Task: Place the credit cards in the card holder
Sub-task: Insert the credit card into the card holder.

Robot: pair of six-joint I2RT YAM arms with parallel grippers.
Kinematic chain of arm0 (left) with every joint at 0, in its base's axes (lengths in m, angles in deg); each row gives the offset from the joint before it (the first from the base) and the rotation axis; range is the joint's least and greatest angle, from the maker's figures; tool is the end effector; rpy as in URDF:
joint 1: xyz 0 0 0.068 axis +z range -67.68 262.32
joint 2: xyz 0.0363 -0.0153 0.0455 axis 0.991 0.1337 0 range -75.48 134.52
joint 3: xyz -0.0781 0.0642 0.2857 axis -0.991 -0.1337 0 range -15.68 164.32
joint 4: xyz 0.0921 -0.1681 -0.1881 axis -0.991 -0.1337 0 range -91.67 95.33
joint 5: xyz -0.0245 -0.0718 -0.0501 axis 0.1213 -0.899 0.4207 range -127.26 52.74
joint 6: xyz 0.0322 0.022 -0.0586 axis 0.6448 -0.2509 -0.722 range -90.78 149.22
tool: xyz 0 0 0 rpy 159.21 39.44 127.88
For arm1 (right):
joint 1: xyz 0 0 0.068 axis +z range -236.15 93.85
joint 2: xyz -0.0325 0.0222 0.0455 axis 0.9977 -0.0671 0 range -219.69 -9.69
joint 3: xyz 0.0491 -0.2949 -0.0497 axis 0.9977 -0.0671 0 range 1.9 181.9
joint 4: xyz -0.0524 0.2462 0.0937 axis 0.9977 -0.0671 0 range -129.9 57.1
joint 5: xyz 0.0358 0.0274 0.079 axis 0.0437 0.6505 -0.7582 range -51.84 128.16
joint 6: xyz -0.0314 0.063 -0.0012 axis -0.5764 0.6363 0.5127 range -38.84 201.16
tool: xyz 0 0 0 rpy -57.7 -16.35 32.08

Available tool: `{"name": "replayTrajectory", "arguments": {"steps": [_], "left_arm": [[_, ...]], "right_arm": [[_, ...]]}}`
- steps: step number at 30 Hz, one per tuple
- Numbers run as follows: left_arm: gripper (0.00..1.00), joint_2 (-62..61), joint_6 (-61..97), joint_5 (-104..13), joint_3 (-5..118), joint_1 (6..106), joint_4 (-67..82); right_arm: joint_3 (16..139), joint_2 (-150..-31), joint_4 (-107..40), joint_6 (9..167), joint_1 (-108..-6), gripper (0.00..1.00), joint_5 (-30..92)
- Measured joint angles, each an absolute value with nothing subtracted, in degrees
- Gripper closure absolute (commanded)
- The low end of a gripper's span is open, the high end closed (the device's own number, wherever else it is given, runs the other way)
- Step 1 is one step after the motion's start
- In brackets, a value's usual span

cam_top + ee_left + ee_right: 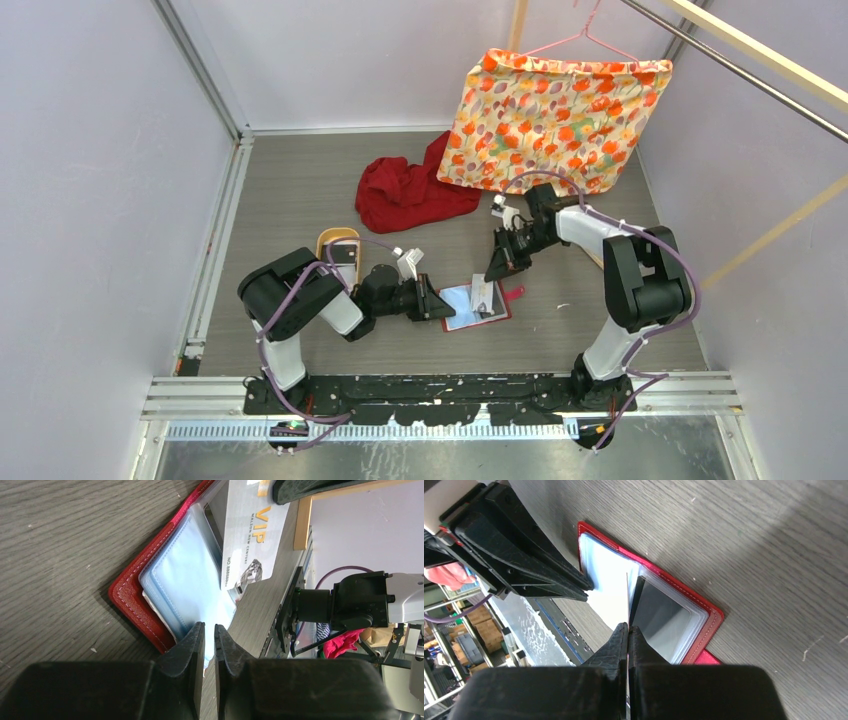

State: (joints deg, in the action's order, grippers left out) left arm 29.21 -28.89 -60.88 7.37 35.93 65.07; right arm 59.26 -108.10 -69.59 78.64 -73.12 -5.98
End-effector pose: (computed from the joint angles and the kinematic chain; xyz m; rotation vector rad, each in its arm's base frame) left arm 0.1961 -0.2392 0.1106 0.0872 2.2859 -1.5003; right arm 0.3003 0.1107 0.1721 -0.4965 2.7399 1.1504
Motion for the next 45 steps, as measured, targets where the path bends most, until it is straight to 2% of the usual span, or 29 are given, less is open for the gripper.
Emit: {"name": "replayTrajectory", "arguments": {"steps": [23, 45], "left_arm": [[0.85, 29.3, -28.91, -61.29, 7.37, 35.95, 65.12], [0.85, 29.3, -28.91, -61.29, 7.32, 35.95, 65.14]], "right_arm": [[59.94, -107.94, -71.97, 75.3, -75.04, 0.99, -12.91], [59.91, -109.71, -71.66, 76.41, -75.04, 0.99, -10.09]]}}
